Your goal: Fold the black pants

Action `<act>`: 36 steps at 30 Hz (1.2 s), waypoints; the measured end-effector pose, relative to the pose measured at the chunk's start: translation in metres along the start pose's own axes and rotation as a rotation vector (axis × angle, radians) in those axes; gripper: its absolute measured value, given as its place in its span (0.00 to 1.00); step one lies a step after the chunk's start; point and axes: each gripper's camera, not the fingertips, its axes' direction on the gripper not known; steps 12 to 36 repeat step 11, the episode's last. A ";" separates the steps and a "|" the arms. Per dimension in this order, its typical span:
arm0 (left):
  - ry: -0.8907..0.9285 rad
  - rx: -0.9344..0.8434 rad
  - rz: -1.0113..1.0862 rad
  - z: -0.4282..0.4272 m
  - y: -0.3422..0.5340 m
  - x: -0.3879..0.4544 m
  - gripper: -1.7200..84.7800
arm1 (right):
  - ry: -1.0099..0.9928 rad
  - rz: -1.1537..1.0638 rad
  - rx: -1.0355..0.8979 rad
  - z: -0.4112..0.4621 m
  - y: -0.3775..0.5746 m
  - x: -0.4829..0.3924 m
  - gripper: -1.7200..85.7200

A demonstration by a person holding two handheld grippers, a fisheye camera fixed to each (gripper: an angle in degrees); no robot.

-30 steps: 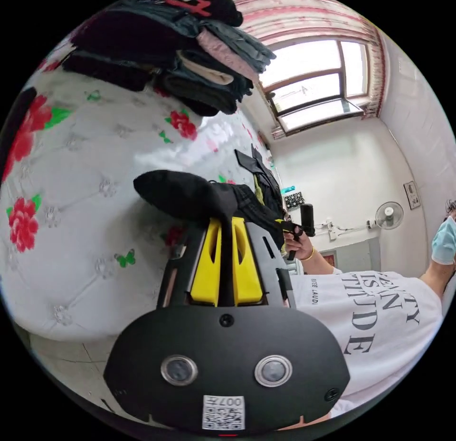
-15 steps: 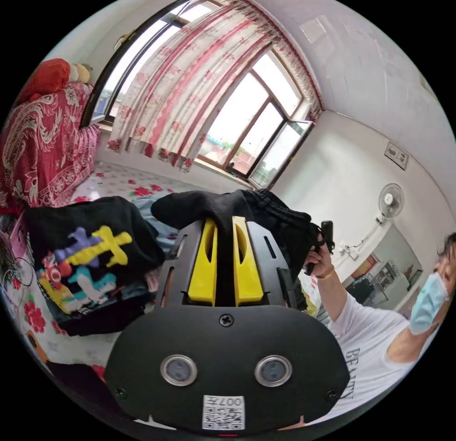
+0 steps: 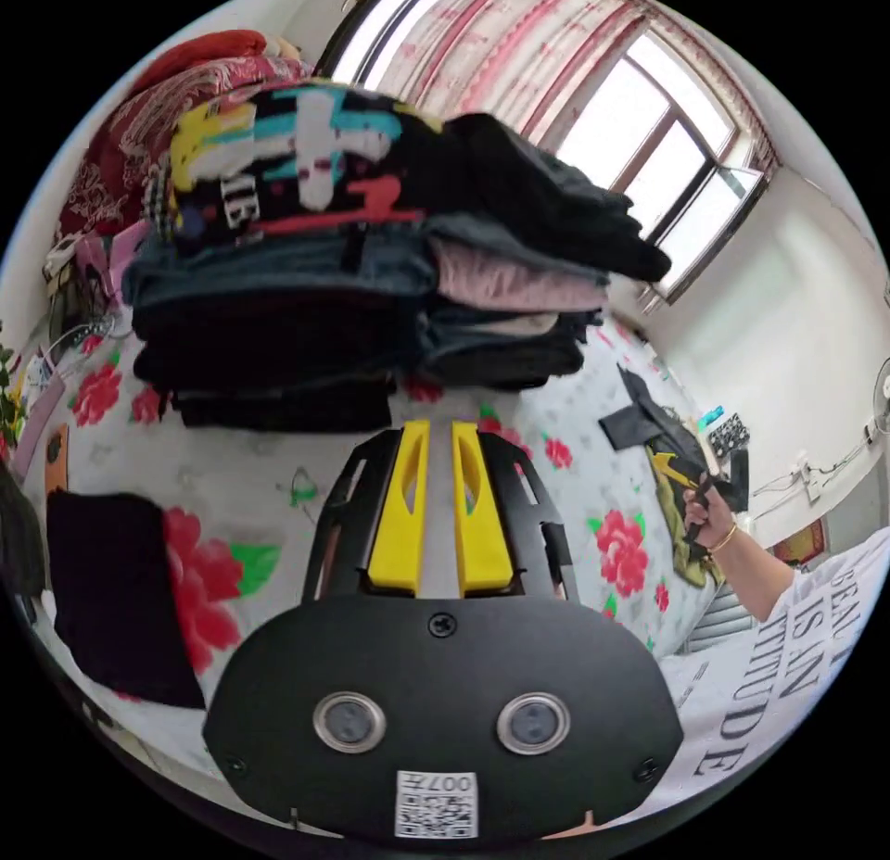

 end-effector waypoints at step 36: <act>-0.167 -0.615 0.225 0.126 0.133 0.178 0.07 | 0.716 0.285 0.173 -0.188 0.003 0.168 0.12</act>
